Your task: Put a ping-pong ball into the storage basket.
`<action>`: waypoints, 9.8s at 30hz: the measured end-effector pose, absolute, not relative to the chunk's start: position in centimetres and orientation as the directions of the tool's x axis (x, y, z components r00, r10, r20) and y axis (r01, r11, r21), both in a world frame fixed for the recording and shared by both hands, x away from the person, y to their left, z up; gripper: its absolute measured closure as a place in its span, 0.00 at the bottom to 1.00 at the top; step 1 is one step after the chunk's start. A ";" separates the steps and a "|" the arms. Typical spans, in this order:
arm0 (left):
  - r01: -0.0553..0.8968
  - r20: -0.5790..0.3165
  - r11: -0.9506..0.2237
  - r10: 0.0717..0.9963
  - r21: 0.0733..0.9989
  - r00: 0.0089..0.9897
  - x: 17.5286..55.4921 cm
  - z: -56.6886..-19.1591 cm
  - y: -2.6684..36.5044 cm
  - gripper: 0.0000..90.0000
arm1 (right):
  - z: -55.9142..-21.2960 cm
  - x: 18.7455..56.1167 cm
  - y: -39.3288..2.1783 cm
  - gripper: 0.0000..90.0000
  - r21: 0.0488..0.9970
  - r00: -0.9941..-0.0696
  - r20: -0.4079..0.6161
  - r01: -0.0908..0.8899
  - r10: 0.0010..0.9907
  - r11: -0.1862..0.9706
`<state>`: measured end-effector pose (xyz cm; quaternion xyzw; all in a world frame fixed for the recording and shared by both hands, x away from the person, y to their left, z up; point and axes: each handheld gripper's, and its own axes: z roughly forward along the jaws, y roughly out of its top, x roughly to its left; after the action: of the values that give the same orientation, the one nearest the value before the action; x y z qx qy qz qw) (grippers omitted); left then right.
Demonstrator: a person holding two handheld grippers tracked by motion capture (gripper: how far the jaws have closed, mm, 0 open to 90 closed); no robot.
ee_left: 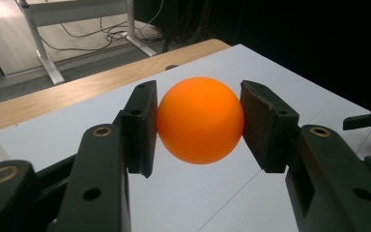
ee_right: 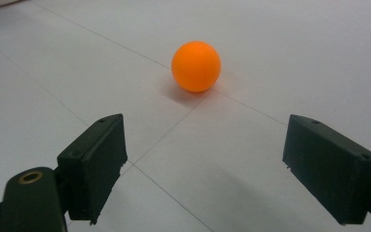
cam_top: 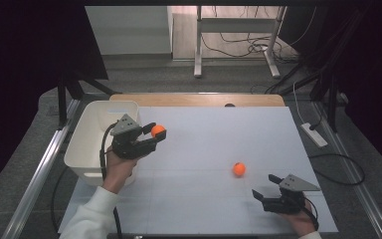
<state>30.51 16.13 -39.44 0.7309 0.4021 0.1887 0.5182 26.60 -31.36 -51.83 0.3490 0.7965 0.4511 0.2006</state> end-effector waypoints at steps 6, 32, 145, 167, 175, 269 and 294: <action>0.389 -0.135 -0.143 0.785 0.910 0.604 30.4 -39.3 16.3 0.56 | -51.9 26.6 -31.4 0.17 0.858 -0.676 -0.007 0.374 0.737 0.352; 0.372 -0.117 -0.127 0.816 0.919 0.567 29.9 -38.1 18.3 0.56 | -51.8 26.6 -31.4 0.17 0.856 -0.678 -0.010 0.374 0.735 0.356; 0.484 -0.206 -0.033 0.878 0.874 0.431 33.5 -37.9 24.3 0.19 | -51.9 26.7 -31.7 0.17 0.856 -0.673 -0.007 0.378 0.739 0.352; 0.420 -0.239 -0.029 0.786 0.907 0.570 31.5 -37.8 21.1 0.18 | -51.9 26.9 -31.4 0.17 0.855 -0.672 -0.003 0.382 0.740 0.350; 0.415 -0.235 -0.051 0.758 0.908 0.608 31.4 -37.9 19.3 0.19 | -51.9 26.7 -31.8 0.17 0.857 -0.668 0.001 0.384 0.744 0.344; 0.457 -0.217 -0.342 0.554 0.821 0.804 35.1 -46.9 1.7 0.22 | -51.6 26.9 -31.8 0.17 0.866 -0.674 0.011 0.376 0.739 0.330; 0.471 -0.218 -0.399 0.534 0.787 0.817 35.8 -48.4 -1.6 0.21 | -51.6 26.9 -31.8 0.17 0.868 -0.675 0.012 0.374 0.738 0.327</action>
<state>35.77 -1.63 -48.37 0.8356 0.3005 0.0344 0.4586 26.87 -31.78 -51.57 0.3516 0.7904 0.4611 0.1973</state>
